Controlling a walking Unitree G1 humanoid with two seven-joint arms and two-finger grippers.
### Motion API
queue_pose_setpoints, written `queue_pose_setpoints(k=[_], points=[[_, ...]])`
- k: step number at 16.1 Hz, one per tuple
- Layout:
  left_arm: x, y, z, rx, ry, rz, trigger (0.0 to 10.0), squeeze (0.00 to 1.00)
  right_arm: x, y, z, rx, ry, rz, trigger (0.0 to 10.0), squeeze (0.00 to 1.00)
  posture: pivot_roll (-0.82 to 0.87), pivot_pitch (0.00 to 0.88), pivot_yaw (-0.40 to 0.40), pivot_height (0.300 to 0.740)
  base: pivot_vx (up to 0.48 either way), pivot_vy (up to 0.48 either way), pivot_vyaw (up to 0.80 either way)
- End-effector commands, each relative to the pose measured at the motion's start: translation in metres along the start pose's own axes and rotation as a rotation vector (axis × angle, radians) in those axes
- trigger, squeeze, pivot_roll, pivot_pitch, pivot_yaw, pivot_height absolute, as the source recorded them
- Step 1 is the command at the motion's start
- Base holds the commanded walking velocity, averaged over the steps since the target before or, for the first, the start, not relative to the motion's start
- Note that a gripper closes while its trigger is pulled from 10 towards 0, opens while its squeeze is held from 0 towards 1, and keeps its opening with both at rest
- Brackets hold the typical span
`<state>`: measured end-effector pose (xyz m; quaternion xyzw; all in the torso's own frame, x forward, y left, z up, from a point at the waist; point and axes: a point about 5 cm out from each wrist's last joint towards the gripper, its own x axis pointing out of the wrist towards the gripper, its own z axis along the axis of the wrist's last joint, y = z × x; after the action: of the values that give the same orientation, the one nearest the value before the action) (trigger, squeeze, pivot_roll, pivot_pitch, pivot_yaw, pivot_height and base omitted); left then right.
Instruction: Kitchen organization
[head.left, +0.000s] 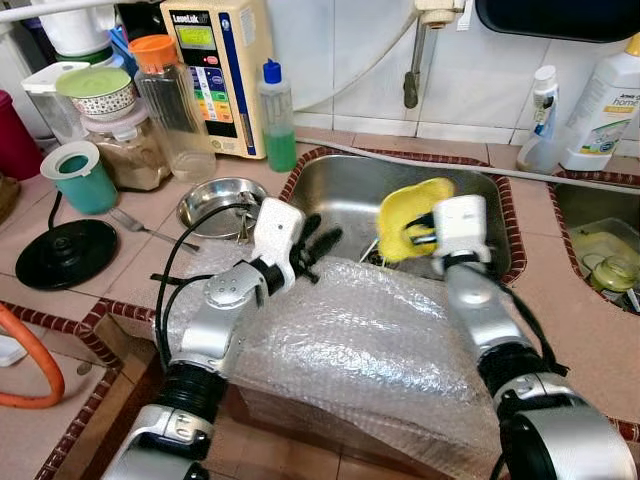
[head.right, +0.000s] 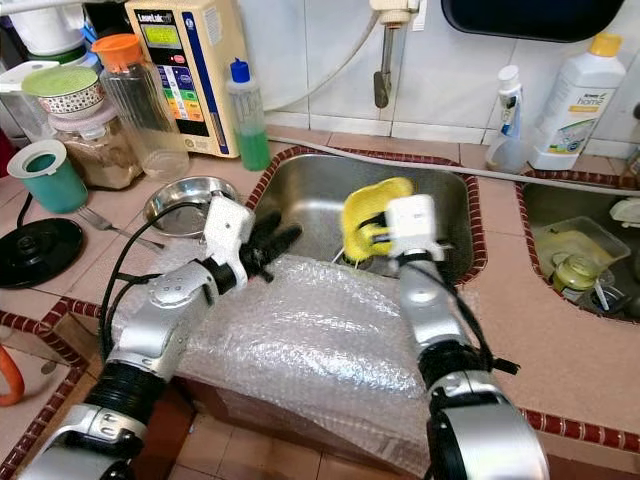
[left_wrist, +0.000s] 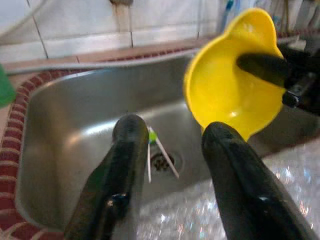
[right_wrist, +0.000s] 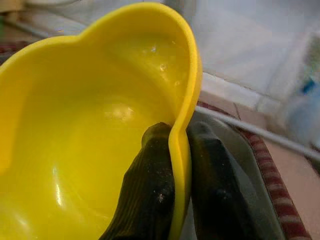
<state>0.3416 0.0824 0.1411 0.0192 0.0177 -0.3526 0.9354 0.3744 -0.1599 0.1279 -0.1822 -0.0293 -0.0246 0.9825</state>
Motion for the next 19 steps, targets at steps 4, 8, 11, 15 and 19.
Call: queue_pose_setpoints(k=[4, 8, 11, 15, 19], points=[[-0.005, -0.003, -0.003, 0.061, 0.055, -0.049, 10.0, 1.00, 0.003, 0.005, -0.002, -0.144, 0.002, 0.064, 0.0, 0.00, 0.15, 0.000, 0.064, 0.740, 0.000, 0.000, 0.00], [-0.005, -0.004, -0.004, 0.067, 0.062, -0.056, 10.0, 1.00, 0.002, 0.006, -0.007, -0.141, 0.035, 0.081, 10.0, 1.00, 0.15, 0.000, 0.065, 0.740, 0.000, 0.000, 0.00], [-0.006, -0.003, -0.004, 0.074, 0.073, -0.054, 10.0, 1.00, 0.000, 0.009, -0.010, -0.135, 0.043, 0.093, 10.0, 1.00, 0.15, 0.000, 0.064, 0.740, 0.000, 0.000, 0.00], [-0.007, -0.002, -0.005, 0.082, 0.080, -0.048, 10.0, 1.00, -0.002, 0.013, -0.014, -0.098, 0.061, 0.128, 10.0, 1.00, 0.15, 0.000, 0.066, 0.740, 0.000, 0.000, 0.00], [-0.007, 0.000, -0.004, 0.085, 0.078, -0.028, 10.0, 1.00, -0.003, 0.013, -0.014, -0.089, 0.060, 0.136, 10.0, 1.00, 0.14, 0.000, 0.070, 0.740, 0.000, 0.000, 0.00]])
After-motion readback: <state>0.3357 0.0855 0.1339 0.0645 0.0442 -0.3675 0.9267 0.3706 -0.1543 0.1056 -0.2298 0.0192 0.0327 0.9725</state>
